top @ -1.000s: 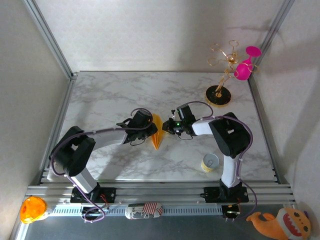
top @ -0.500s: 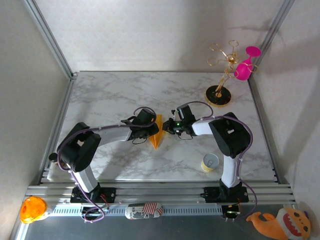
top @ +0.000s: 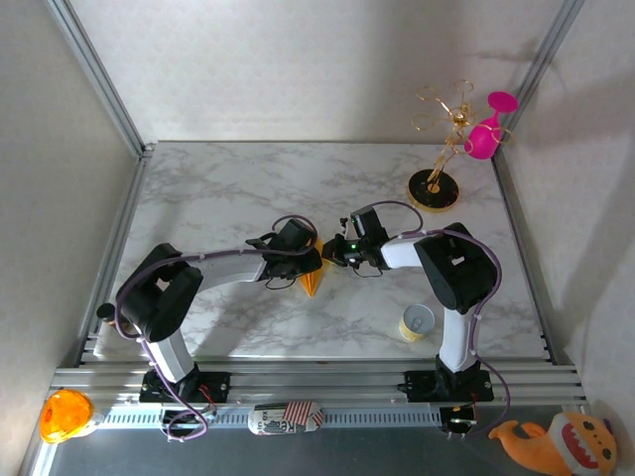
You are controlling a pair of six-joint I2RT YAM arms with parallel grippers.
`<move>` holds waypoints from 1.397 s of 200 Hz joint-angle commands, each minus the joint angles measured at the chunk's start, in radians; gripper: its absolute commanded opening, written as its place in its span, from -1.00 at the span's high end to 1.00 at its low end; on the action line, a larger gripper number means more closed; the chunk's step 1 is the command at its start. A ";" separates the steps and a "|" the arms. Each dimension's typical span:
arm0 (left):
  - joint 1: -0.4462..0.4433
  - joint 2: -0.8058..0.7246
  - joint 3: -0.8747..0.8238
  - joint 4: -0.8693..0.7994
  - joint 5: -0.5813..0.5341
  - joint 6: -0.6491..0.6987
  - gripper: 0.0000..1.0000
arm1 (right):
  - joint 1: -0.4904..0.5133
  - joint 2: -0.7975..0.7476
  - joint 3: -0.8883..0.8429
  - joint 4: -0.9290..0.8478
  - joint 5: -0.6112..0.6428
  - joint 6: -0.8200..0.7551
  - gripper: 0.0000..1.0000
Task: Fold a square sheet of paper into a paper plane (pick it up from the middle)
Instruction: Move the paper plane to the center of the table.
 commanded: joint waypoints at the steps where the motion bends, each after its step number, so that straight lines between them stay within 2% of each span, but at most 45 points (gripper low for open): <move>1: -0.006 -0.033 -0.009 0.000 0.010 0.017 -0.04 | -0.001 -0.009 -0.009 -0.024 -0.001 -0.004 0.83; 56: -0.022 0.003 0.013 -0.017 0.026 0.065 -0.16 | 0.000 -0.005 -0.006 -0.027 -0.002 -0.004 0.79; 94: -0.039 0.047 0.072 -0.108 -0.039 0.103 -0.11 | -0.001 -0.003 -0.004 -0.029 -0.004 -0.001 0.78; 120: -0.047 0.054 0.086 -0.121 -0.057 0.112 -0.02 | -0.003 -0.005 -0.004 -0.031 -0.004 0.000 0.78; 179: -0.052 0.080 0.122 -0.166 -0.115 0.108 0.33 | -0.003 -0.021 -0.002 -0.032 -0.003 0.005 0.69; 204: -0.052 0.090 0.141 -0.194 -0.144 0.107 0.54 | -0.004 -0.040 0.002 -0.039 0.005 0.009 0.62; 251: -0.050 0.110 0.174 -0.234 -0.182 0.121 0.71 | -0.019 -0.121 -0.015 -0.074 0.076 -0.001 0.30; 279: -0.049 0.127 0.199 -0.249 -0.196 0.139 0.70 | -0.036 -0.187 -0.055 -0.090 0.156 -0.013 0.03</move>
